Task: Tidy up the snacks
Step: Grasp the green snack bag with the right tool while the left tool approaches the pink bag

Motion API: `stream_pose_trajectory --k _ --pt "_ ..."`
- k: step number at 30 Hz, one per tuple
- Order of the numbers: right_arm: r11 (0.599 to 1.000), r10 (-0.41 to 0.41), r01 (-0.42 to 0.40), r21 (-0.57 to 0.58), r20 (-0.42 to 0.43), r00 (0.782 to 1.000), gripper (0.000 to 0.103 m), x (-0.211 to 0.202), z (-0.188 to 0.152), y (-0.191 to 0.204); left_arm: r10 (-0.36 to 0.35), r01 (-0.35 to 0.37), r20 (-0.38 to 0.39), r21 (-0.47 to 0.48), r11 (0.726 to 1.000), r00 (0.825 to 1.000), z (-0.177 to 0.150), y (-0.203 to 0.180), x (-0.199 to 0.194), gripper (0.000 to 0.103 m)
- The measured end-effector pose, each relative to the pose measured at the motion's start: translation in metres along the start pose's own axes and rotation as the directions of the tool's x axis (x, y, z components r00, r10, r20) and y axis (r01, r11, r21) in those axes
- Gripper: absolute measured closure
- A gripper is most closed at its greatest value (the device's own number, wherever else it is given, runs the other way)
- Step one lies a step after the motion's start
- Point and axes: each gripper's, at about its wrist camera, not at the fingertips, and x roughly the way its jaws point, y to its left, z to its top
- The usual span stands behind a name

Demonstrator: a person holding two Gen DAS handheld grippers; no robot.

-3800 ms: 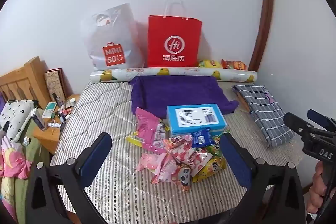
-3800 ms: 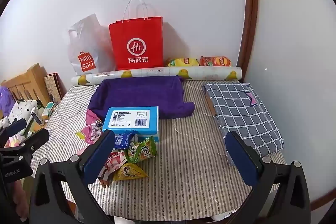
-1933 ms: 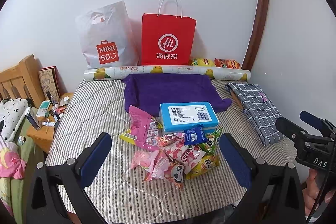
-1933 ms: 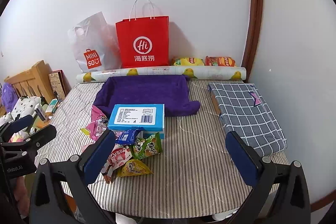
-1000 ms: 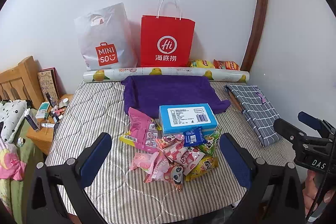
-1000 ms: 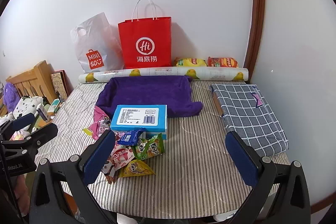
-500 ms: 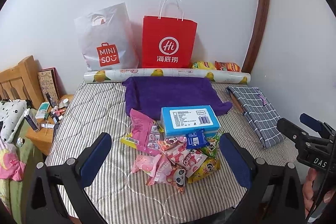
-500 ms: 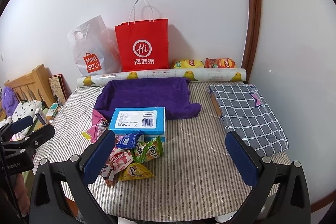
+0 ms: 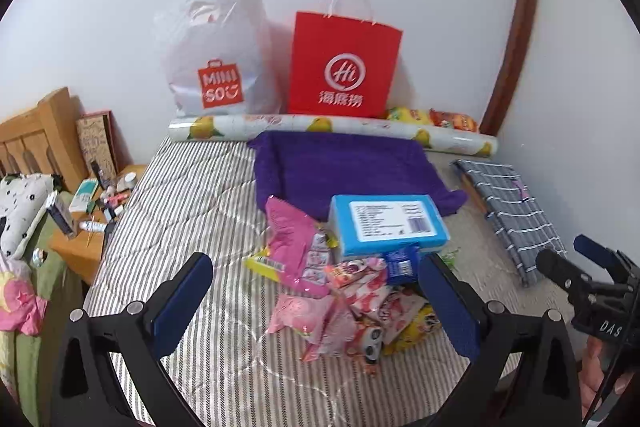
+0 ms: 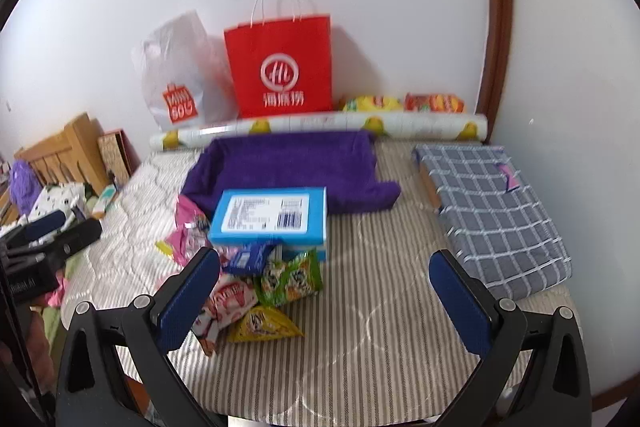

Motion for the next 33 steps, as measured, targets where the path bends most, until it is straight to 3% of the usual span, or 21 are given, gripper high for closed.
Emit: stream_pose_trajectory --k 15,33 --pt "0.999 0.025 -0.032 -0.038 -0.16 0.987 0.004 0.082 -0.038 0.017 0.011 -0.015 -0.101 -0.043 0.999 0.995 -0.018 0.03 0.059 0.003" --pt "0.998 0.07 -0.068 0.017 -0.266 0.962 0.004 0.146 -0.049 0.021 -0.018 0.001 -0.203 -0.08 0.997 0.979 -0.024 0.053 0.114 0.003"
